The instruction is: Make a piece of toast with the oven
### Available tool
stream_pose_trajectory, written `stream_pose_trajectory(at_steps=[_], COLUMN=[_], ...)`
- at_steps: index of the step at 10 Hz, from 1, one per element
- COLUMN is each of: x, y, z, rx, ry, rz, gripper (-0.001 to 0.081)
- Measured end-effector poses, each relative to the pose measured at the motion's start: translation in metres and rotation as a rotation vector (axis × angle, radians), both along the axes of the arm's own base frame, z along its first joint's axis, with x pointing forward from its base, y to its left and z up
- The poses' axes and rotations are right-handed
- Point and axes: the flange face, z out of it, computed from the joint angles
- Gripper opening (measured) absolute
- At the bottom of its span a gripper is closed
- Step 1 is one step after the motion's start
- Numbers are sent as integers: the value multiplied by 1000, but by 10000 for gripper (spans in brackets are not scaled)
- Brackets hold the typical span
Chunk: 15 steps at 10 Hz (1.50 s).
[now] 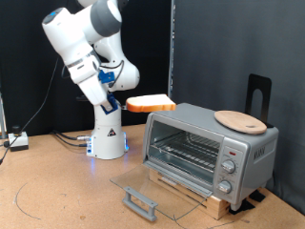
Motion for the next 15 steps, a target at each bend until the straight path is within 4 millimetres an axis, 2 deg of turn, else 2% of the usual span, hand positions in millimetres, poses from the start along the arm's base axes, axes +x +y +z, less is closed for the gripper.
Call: stream_pose_trajectory(at_steps=[3, 4, 7, 11, 15], x=[-18, -21, -21, -21, -9], y=[-42, -49, -45, -52, -62], z=[4, 5, -7, -62, -113], rx=[0, 14, 11, -59, -104], ry=[-34, -34, -33, 11, 49], rz=[-27, -27, -10, 17, -8], gripper=[394, 394, 394, 394, 394])
